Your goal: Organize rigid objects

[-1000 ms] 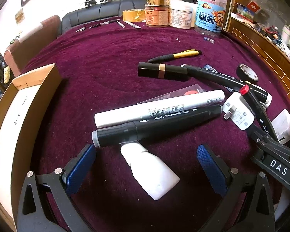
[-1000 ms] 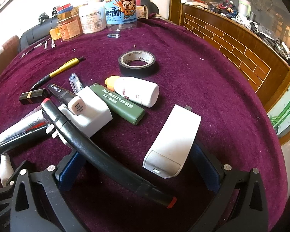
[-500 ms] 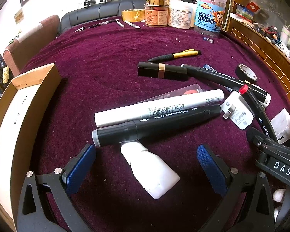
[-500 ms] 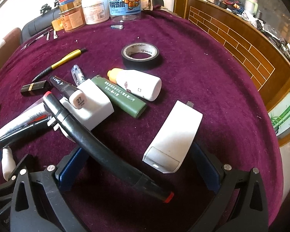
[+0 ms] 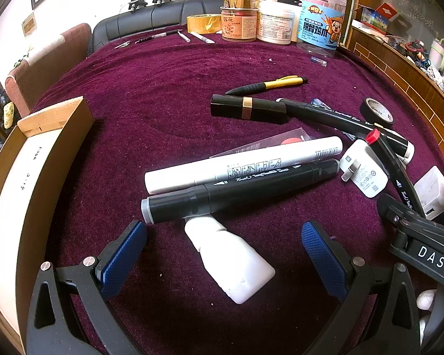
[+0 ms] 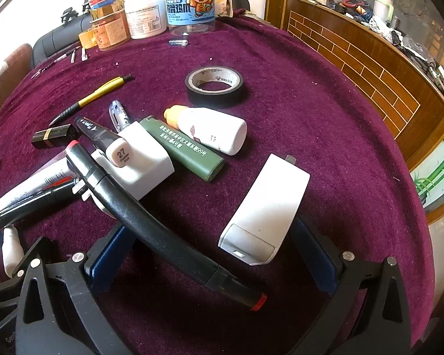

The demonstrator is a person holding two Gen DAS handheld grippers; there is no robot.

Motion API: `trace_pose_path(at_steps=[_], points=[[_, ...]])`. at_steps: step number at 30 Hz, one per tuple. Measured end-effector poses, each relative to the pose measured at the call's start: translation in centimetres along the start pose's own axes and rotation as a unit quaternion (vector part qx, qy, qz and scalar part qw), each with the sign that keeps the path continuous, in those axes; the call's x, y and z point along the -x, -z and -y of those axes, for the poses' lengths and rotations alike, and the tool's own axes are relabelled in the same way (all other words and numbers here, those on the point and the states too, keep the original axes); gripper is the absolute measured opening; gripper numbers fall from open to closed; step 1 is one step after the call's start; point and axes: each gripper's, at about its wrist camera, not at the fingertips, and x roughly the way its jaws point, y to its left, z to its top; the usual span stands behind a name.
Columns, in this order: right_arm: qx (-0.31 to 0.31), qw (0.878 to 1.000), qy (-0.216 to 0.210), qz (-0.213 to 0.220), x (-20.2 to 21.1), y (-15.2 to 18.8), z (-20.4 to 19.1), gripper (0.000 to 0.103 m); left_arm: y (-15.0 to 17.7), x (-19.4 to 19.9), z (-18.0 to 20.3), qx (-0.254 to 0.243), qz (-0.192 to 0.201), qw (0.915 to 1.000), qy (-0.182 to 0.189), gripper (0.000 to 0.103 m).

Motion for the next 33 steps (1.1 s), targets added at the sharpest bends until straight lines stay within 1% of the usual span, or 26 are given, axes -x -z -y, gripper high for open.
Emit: trace_pose_path(at_steps=[6,15,20,21,22,23,24,26,27,29,30,31,32,33], points=[[-0.003,1.0,0.002,0.0,0.0,-0.2,0.0,0.103,0.0,0.0,0.0,0.0,0.0,1.0,0.0,0.102],[0.009,1.0,-0.003,-0.005,-0.2,-0.6,-0.1,0.103,0.0,0.1,0.2,0.002,0.0,1.0,-0.004,0.102],[0.023,1.0,-0.013,-0.009,0.0,-0.4,0.1,0.103,0.1,0.2,0.5,0.001,0.003,0.9999,-0.015,0.102],[0.026,1.0,-0.012,-0.01,0.2,-0.2,0.2,0.103,0.1,0.1,0.3,0.004,0.001,0.9999,-0.01,0.102],[0.027,1.0,-0.007,-0.008,0.6,0.1,0.4,0.1,0.1,0.1,0.2,0.006,0.001,1.0,-0.007,0.102],[0.027,1.0,0.001,0.001,1.2,0.3,0.6,0.095,0.1,0.1,0.2,0.005,0.001,1.0,-0.007,0.102],[0.027,0.999,0.008,0.017,2.1,0.4,0.9,0.094,0.1,0.1,0.1,0.005,0.001,1.0,-0.007,0.102],[0.017,0.997,0.016,0.067,4.8,0.5,1.7,0.094,0.2,0.1,0.2,0.004,0.001,1.0,-0.006,0.102],[0.005,0.994,0.018,0.109,6.9,0.5,2.3,0.094,0.1,0.1,0.2,0.004,0.0,1.0,-0.004,0.102],[-0.018,0.985,0.011,0.173,9.6,0.6,3.2,0.095,0.2,0.3,-0.1,-0.001,-0.002,1.0,0.008,0.101],[-0.028,0.979,0.01,0.204,10.7,0.7,3.5,0.095,0.2,0.4,-0.3,-0.003,-0.003,0.9998,0.018,0.101],[-0.031,0.974,0.004,0.225,11.1,0.7,3.6,0.099,0.3,0.8,-0.8,0.001,-0.002,0.9992,0.04,0.101],[-0.026,0.975,0.005,0.223,10.8,0.4,3.5,0.101,0.3,1.0,-1.2,0.005,-0.002,0.9986,0.052,0.101],[-0.02,0.978,0.009,0.208,10.1,0.0,3.4,0.101,0.4,1.4,-1.8,0.012,-0.003,0.9975,0.069,0.098]])
